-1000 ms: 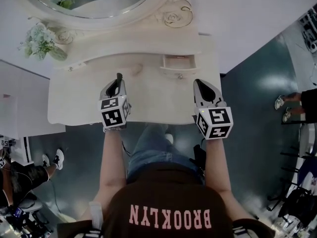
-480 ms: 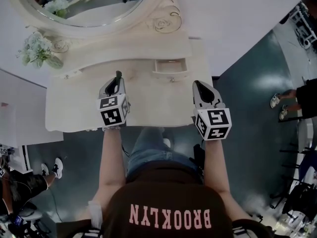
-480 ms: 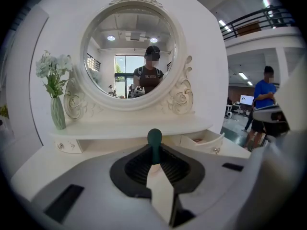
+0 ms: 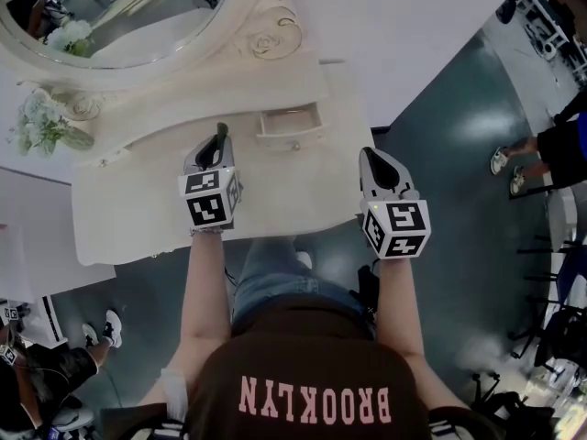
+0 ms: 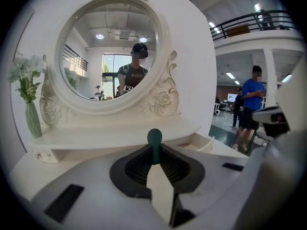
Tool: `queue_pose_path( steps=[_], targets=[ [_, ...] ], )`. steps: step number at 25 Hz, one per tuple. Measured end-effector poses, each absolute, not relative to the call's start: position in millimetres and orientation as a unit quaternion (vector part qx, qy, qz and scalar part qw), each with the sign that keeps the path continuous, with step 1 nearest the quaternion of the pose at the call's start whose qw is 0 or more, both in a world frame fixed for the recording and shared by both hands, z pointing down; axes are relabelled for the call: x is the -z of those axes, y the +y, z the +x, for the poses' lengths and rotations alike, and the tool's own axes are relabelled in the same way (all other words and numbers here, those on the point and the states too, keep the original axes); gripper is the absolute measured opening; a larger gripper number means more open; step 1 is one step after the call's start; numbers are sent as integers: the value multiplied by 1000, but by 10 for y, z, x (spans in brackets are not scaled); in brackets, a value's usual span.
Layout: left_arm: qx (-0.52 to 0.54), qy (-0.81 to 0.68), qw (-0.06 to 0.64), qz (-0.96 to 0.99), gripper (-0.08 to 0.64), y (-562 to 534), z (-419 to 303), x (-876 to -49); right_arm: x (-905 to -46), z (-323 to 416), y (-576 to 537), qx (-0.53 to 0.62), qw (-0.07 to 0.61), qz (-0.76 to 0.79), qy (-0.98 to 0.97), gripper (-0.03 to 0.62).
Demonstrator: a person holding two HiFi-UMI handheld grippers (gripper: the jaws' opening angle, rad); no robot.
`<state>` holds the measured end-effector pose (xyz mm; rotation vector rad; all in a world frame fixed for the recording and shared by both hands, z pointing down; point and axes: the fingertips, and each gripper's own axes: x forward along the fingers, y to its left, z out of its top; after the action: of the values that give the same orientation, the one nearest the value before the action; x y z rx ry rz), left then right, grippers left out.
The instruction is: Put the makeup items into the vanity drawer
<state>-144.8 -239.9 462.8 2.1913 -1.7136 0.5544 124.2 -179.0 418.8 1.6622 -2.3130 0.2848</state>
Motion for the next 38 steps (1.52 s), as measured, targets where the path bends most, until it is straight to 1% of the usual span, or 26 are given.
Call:
queue_pose_path(
  steps=[8, 19, 20, 22, 23, 28, 38],
  targets=[
    [-203, -552, 149, 795, 46, -2592, -924, -4705, -4242, 1726, -1649, -111, 143, 622, -762, -5],
    [-211, -505, 151, 823, 49, -2721, -388, -4831, -4348, 1997, -1511, -130, 149, 648, -736, -5],
    [-213, -502, 152, 824, 62, -2732, -355, -4843, -4353, 2006, -1515, -131, 149, 649, -735, -5],
    [-215, -492, 155, 829, 162, -2739, -293, -4870, -4367, 2014, -1525, -132, 149, 649, -734, -5],
    [-217, -487, 157, 831, 176, -2737, -274, -4886, -4374, 2012, -1531, -133, 150, 649, -734, -5],
    [-222, -491, 157, 828, 186, -2735, -325, -4905, -4374, 1976, -1566, -132, 151, 644, -739, -5],
    [-213, -531, 166, 803, 186, -2672, -727, -4894, -4362, 1737, -1720, -125, 153, 614, -764, -5]
  ],
)
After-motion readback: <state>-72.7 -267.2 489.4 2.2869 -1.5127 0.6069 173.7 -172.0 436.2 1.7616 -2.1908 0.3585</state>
